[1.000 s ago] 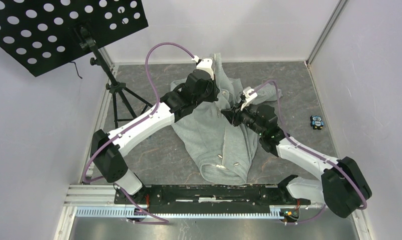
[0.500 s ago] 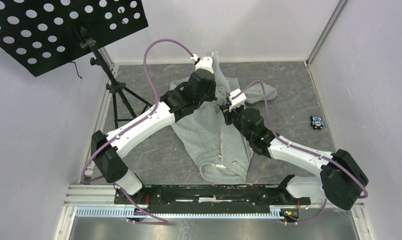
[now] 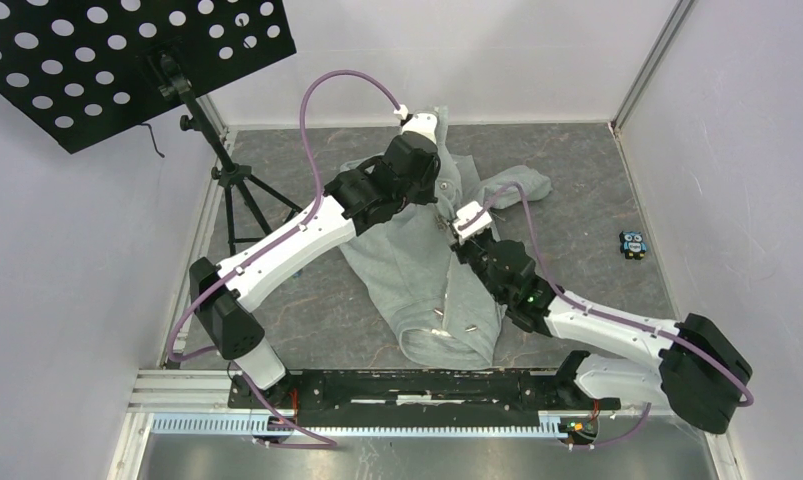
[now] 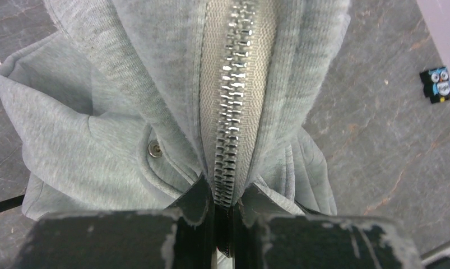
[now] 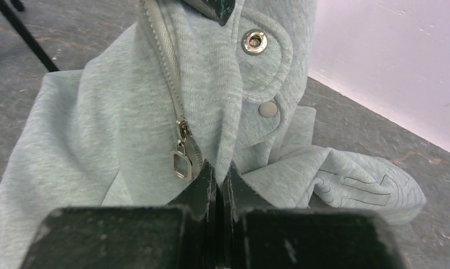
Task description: Zip up the jacket
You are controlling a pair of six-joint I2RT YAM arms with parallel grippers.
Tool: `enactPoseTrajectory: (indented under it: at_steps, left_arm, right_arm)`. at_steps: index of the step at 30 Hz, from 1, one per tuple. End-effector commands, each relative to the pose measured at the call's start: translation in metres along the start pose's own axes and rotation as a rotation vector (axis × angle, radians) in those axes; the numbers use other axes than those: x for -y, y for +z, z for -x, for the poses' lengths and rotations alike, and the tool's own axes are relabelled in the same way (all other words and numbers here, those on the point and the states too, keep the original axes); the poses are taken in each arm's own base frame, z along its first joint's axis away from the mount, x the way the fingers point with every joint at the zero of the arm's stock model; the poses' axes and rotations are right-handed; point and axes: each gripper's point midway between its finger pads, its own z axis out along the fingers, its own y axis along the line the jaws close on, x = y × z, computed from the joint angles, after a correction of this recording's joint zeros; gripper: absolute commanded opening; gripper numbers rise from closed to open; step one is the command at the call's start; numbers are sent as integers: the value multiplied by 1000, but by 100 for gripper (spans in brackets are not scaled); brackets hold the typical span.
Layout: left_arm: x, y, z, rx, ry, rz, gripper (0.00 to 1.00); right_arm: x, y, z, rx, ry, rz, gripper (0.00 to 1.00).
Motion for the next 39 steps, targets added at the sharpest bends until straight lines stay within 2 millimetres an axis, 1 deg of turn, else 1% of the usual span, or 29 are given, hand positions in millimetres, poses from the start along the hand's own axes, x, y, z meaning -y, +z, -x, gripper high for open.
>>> enactPoseTrajectory:
  at_steps: [1, 3, 4, 5, 6, 7, 8, 10, 11, 12, 13, 15, 16, 18, 20, 21, 22, 23, 24, 25, 27, 28, 29, 31, 33, 34, 36, 39]
  left_arm:
    - [-11, -37, 77, 201, 17, 6, 2]
    - [-11, -37, 75, 184, 20, 1, 2]
    - [-9, -38, 73, 179, 18, -16, 2]
    - [-6, -38, 71, 172, 12, -30, 2]
    - [-4, -37, 69, 166, 1, -38, 2]
    - [-3, -36, 67, 159, -12, -45, 2]
    - [-1, -35, 64, 150, -24, -55, 2]
    - [6, -33, 60, 136, -41, -86, 2]
    - [10, -32, 58, 129, -45, -107, 2]
    - [13, -31, 56, 121, -48, -120, 2]
    - [15, -30, 55, 115, -49, -131, 2]
    - [17, -29, 53, 112, -54, -143, 2]
    - [18, -30, 53, 115, -59, -149, 2]
    - [18, -31, 54, 118, -68, -154, 2]
    - [19, -33, 55, 118, -71, -160, 2]
    - [18, -33, 55, 119, -74, -156, 2]
    - [16, -34, 56, 122, -75, -150, 2]
    - [15, -35, 56, 124, -76, -145, 2]
    - [14, -35, 57, 127, -78, -139, 2]
    - [12, -36, 59, 132, -81, -135, 2]
    - [11, -37, 60, 135, -85, -132, 2]
    - [12, -37, 61, 136, -86, -134, 2]
    - [12, -36, 61, 134, -85, -134, 2]
    - [13, -34, 60, 132, -87, -135, 2]
    - [14, -34, 60, 129, -90, -139, 2]
    - [14, -34, 60, 129, -92, -142, 2]
    - [15, -35, 60, 127, -95, -146, 2]
    - [14, -36, 60, 124, -97, -144, 2]
  right_arm:
    - [-4, -21, -48, -88, -57, 81, 0]
    - [-9, -18, -36, -73, 4, 121, 0]
    - [-9, -15, -29, -80, 34, 128, 6]
    - [-7, -14, -27, -102, 59, 131, 20]
    - [-4, -12, -19, -107, 84, 133, 30]
    - [-2, -12, -15, -120, 113, 139, 32]
    - [-5, -13, -5, -108, 138, 172, 35]
    - [-10, -20, 13, -71, 188, 223, 50]
    - [-9, -23, 22, -51, 202, 233, 60]
    - [-7, -24, 28, -51, 204, 235, 64]
    - [-3, -24, 38, -43, 207, 238, 67]
    - [-1, -24, 52, -20, 218, 257, 71]
    - [0, -23, 56, -5, 227, 267, 72]
    - [-7, -20, 62, 23, 234, 317, 73]
    - [-7, -15, 61, 28, 225, 313, 72]
    - [-2, -13, 59, 23, 227, 289, 70]
    - [1, -13, 59, 28, 234, 277, 67]
    - [3, -15, 60, 37, 247, 271, 60]
    - [1, -19, 63, 59, 243, 291, 55]
    - [-4, -24, 66, 75, 253, 321, 53]
    - [-12, -32, 71, 72, 300, 353, 54]
    - [-11, -35, 73, 58, 330, 343, 55]
    - [-10, -38, 72, 35, 370, 324, 57]
    - [-11, -48, 77, 49, 445, 331, 62]
    - [-24, -56, 81, 78, 529, 400, 68]
    - [-33, -58, 84, 85, 575, 449, 68]
    - [-44, -51, 72, 37, 649, 469, 68]
    - [-48, -34, 54, -43, 721, 437, 61]
